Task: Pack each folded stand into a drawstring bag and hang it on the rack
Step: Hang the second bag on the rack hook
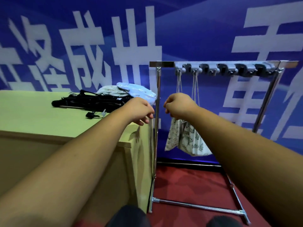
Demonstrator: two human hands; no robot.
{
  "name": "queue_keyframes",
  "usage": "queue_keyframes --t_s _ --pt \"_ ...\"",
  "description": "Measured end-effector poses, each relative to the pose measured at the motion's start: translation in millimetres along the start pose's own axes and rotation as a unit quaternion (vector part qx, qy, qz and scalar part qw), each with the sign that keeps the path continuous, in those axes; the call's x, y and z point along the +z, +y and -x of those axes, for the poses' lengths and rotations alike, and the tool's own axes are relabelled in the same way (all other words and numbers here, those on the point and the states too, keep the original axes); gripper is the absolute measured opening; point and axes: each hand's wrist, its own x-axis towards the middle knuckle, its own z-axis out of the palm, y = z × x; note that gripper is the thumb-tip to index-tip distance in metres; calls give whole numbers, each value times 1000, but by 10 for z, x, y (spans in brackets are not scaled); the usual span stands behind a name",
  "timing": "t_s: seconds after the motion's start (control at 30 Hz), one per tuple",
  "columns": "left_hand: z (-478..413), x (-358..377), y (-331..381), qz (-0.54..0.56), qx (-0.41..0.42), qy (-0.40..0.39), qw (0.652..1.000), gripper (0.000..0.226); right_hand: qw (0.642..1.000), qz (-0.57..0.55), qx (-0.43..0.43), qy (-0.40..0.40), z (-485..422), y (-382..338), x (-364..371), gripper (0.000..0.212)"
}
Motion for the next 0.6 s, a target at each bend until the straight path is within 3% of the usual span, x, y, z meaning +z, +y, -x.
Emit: queue_keyframes --t_s 0.37,0.6 --pt "600 -1130 -749 26 -48 115 992 18 993 10 -61 -105 25 -797 742 25" --pt "488 -1323 -1111 29 -56 142 988 14 991 63 -83 -81 -229 -925 1103 26"
